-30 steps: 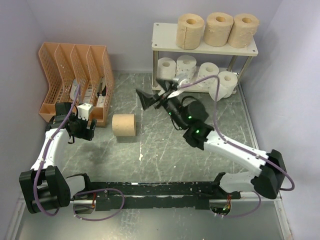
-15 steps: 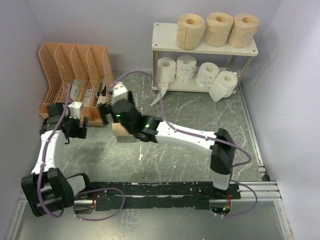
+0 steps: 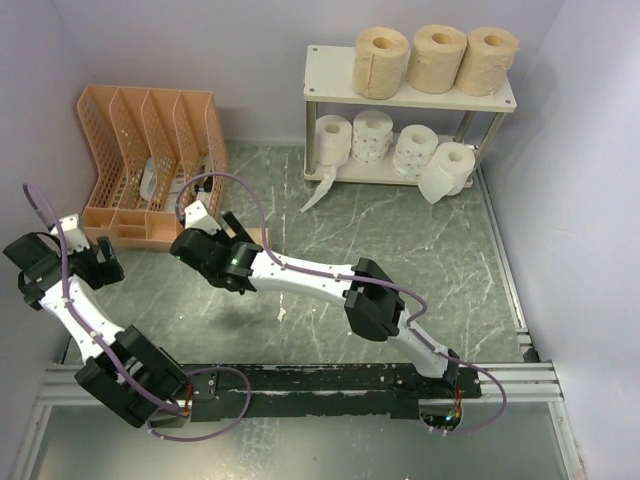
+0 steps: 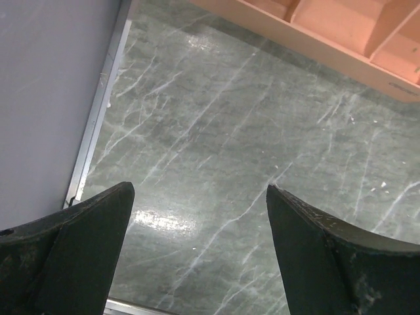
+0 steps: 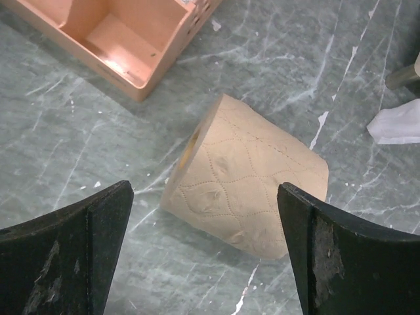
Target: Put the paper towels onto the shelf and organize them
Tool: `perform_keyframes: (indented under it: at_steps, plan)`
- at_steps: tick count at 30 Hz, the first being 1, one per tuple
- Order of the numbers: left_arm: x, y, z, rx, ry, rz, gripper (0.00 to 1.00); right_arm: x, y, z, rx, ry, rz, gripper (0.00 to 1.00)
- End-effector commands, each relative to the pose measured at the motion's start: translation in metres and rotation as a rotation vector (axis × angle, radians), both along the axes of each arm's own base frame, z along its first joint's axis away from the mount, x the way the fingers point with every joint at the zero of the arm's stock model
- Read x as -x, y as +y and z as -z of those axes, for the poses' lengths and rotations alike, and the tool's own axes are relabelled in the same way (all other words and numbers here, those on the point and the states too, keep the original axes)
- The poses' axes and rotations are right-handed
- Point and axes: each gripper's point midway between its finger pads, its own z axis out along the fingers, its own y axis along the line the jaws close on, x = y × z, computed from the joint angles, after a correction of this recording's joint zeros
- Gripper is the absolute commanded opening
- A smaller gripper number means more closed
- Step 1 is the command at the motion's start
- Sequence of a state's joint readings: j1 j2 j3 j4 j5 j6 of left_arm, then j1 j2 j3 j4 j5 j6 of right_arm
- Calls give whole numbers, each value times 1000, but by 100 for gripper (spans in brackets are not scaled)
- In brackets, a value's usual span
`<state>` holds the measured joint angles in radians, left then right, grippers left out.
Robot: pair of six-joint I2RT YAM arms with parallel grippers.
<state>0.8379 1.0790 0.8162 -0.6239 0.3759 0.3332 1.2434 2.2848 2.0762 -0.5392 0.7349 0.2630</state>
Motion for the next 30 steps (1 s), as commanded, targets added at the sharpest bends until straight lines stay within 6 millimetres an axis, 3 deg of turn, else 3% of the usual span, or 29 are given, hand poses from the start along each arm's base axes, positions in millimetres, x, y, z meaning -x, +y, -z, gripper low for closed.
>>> perform_keyframes:
  at_steps: [1, 6, 12, 16, 19, 26, 30]
  plan:
    - [-6, -13, -22, 33, -98, 93, 94, -12, -4, -7, -31, -10, 68, 91]
    - [-6, -16, -21, 47, -99, 114, 94, -19, 2, 17, -26, 15, 86, 89]
    - [-6, -18, -23, 45, -107, 127, 94, -30, 15, 39, -48, 48, 91, 80]
    - [-6, -19, -23, 46, -109, 132, 94, -41, 14, 50, -47, 56, 117, 75]
    - [-6, -22, -24, 49, -116, 154, 94, -49, 7, 58, -40, 72, 138, 74]
    - [-7, -24, -25, 48, -120, 163, 94, -54, -30, 80, 42, 117, 202, 50]
    - [-6, -25, -27, 44, -126, 175, 94, -50, -54, 88, 103, 141, 227, 47]
